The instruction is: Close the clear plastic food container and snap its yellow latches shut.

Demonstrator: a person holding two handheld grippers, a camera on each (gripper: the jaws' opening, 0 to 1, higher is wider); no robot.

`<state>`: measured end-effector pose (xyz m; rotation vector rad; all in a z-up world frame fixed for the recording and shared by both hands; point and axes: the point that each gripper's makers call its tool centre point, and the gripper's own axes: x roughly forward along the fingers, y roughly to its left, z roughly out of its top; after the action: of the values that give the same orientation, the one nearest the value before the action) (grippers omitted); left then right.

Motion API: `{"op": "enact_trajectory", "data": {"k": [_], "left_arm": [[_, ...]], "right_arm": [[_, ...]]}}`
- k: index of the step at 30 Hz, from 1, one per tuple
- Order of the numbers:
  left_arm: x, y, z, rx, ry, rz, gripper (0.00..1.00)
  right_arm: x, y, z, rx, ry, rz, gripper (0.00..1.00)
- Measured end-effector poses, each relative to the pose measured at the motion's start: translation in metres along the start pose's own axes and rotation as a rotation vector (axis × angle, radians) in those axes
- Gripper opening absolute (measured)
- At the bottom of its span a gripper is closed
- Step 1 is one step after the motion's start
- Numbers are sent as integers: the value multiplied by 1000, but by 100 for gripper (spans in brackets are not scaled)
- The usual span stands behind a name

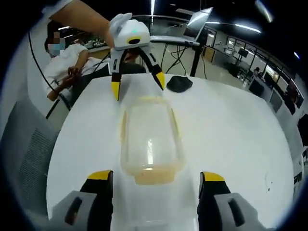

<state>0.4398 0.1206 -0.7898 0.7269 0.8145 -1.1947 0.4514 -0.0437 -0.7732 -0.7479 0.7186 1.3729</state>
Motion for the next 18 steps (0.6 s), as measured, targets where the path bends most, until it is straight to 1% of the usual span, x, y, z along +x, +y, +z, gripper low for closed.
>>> {"op": "enact_trajectory", "data": {"k": [2, 6, 9, 11, 13, 18], "left_arm": [[1, 1, 0, 18, 6, -7, 69], [1, 10, 1, 23, 1, -6, 68], [2, 10, -1, 39, 27, -24, 60], [3, 11, 0, 41, 23, -25, 60], [3, 11, 1, 40, 21, -29, 58], [7, 11, -1, 63, 36, -40, 56]], "right_arm": [[3, 0, -2, -10, 15, 8, 71], [8, -2, -1, -18, 27, 15, 69], [12, -3, 0, -23, 36, 22, 69], [14, -2, -2, -36, 50, 36, 68], [17, 0, -5, -43, 64, 53, 68], [23, 1, -9, -74, 100, 71, 67]]}}
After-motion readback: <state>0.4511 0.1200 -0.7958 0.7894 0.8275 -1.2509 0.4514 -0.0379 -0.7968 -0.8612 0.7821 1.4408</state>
